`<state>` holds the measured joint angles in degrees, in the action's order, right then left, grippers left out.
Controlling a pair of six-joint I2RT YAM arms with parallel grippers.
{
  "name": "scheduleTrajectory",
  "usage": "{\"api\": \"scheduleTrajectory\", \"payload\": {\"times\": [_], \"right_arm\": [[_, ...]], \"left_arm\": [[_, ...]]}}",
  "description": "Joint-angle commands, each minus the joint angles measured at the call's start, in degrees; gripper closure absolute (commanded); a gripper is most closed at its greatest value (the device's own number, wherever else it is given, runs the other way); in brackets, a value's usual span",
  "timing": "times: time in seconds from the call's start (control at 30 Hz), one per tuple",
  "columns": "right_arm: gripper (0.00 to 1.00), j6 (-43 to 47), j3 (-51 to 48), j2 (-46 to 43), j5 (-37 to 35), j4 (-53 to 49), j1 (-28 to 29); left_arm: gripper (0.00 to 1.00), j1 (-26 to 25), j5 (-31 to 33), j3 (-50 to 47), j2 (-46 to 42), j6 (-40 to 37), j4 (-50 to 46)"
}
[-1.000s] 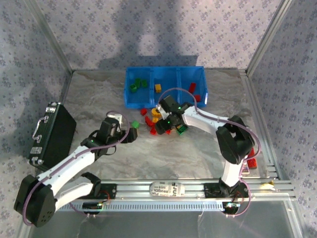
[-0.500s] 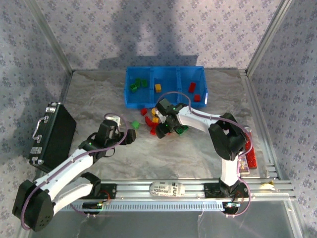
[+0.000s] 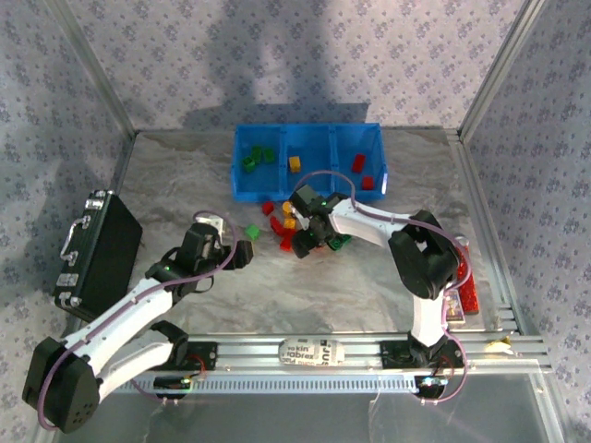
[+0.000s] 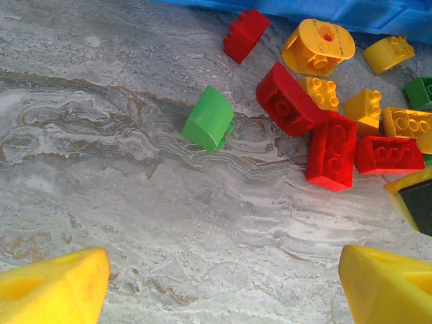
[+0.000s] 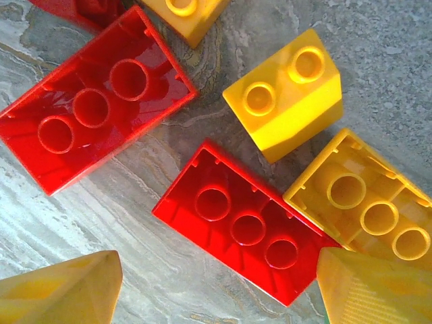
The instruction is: Sort the legos into containers by color
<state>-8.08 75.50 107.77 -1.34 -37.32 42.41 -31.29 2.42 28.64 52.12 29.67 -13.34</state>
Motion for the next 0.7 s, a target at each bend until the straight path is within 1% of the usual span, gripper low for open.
{"api": "scheduleTrajectory", "payload": {"times": [0.0,0.17,0.3,0.5,0.57,0.67], "right_arm": [[0.21,-0.6,-1.1,-3.5,-1.2,-0.5,0.0],[0.21,-0.9,-1.8,-3.6,-2.3,-0.5,-0.6],[0.21,-1.3,-2.9,-3.3,0.1,0.8,-1.0],[0.21,-3.3,-2.2,-0.7,0.6,1.0,-1.0],[0.19,-4.4,-2.0,-0.2,1.1,1.2,-1.2],[0.14,-6.2,-0.8,1.3,2.2,1.0,-1.6]], "left_arm": [[0.12,-0.3,0.6,-0.5,-0.4,0.3,0.3],[0.12,-0.3,0.6,-0.3,0.4,0.1,0.6],[0.12,-0.3,0.6,-0.3,0.8,0.0,1.0],[0.12,-0.3,0.4,0.3,2.1,-0.4,1.4],[0.12,-0.4,0.4,0.5,2.4,-0.7,1.4],[0.12,-0.3,0.5,0.8,2.6,-0.9,1.5]]}}
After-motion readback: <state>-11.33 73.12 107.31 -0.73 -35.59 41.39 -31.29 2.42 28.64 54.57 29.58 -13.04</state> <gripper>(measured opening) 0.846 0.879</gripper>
